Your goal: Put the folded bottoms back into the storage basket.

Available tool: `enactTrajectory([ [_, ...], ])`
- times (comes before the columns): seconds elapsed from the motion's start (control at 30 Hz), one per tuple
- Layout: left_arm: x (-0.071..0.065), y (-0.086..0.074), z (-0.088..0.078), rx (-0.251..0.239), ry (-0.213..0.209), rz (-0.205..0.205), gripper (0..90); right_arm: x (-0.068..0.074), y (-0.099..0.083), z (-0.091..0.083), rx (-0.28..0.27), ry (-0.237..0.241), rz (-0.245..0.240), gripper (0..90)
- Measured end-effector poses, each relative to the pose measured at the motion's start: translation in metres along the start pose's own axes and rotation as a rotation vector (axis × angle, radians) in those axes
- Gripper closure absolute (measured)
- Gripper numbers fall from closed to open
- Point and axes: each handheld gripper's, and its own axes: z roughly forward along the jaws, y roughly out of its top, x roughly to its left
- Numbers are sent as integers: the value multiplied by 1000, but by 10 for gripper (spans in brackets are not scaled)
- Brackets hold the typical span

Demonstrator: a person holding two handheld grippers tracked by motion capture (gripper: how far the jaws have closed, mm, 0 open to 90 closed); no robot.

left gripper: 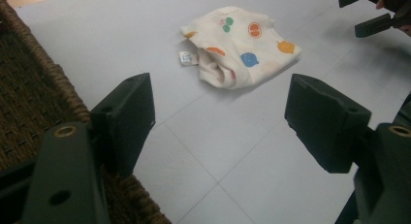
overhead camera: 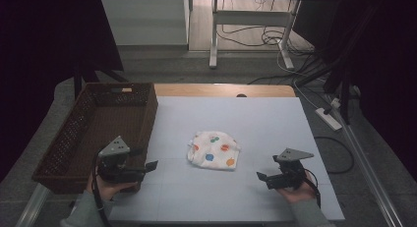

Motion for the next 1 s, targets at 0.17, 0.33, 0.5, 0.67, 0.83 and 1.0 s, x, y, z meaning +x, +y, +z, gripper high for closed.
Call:
enactTrajectory([
  [0.17,-1,2,3,2,-4,3,253,0,0,0,1,-1,-2,93],
  [0.33,-3,5,6,2,-10,8,253,0,0,1,1,0,-1,94],
  [0.5,-4,7,8,1,-15,10,252,0,0,1,2,0,-1,94],
  [0.67,-6,10,11,1,-22,13,253,0,0,1,4,0,-2,94],
  [0.83,-7,14,14,-2,-30,13,253,0,0,1,5,-1,-2,94],
  [1.0,-8,16,16,-1,-35,15,252,0,0,1,6,-1,-1,94],
])
